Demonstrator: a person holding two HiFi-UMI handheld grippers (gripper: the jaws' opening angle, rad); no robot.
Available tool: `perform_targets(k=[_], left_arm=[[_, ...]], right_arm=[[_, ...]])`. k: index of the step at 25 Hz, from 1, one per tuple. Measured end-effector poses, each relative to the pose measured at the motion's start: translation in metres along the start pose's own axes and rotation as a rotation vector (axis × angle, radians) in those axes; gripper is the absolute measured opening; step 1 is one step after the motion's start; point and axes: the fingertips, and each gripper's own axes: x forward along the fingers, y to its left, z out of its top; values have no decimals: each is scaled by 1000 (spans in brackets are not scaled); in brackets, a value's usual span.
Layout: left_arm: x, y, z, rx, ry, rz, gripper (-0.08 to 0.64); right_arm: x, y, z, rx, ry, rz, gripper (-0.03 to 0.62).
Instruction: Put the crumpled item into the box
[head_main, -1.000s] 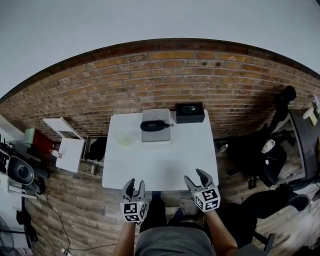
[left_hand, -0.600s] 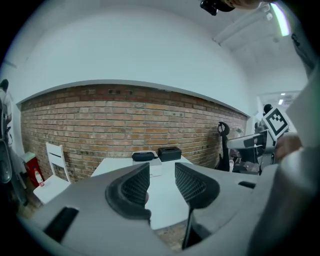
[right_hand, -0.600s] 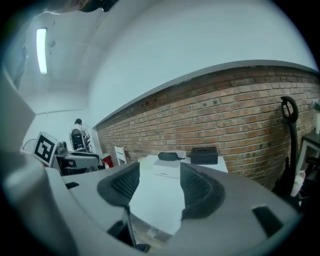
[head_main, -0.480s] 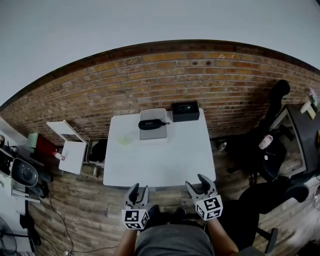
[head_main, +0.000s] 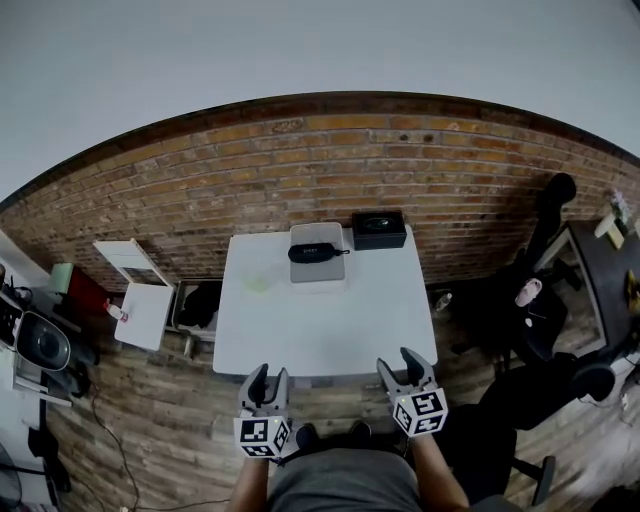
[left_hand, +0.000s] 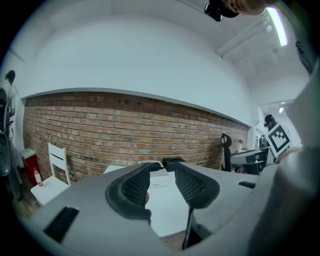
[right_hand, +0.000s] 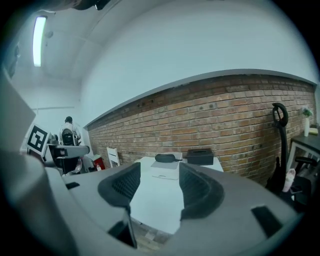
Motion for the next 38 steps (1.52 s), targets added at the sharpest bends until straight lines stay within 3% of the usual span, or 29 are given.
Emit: perform_targets(k=[4,6,9,21,34,38], left_arm=[[-1,19,-2,-2,25,-21,153],[-2,23,-5,1,37,-47,146],[-6,29,-8,2,27,-76,19],[1,37,-3,48,18,-145,5],[15,54,2,47,19,-150,6],[16,59,4,50,14,-149,6]], right_arm=[[0,10,0,-6,1,-34,223],[-1,16,0,13,-2,-41,120],[-1,27,0,30,8,-27,3],[7,59,10,-132,58,-31,2],[5,51,18,-136,32,-76,2],[7,57,19,-186,43,-82,2]])
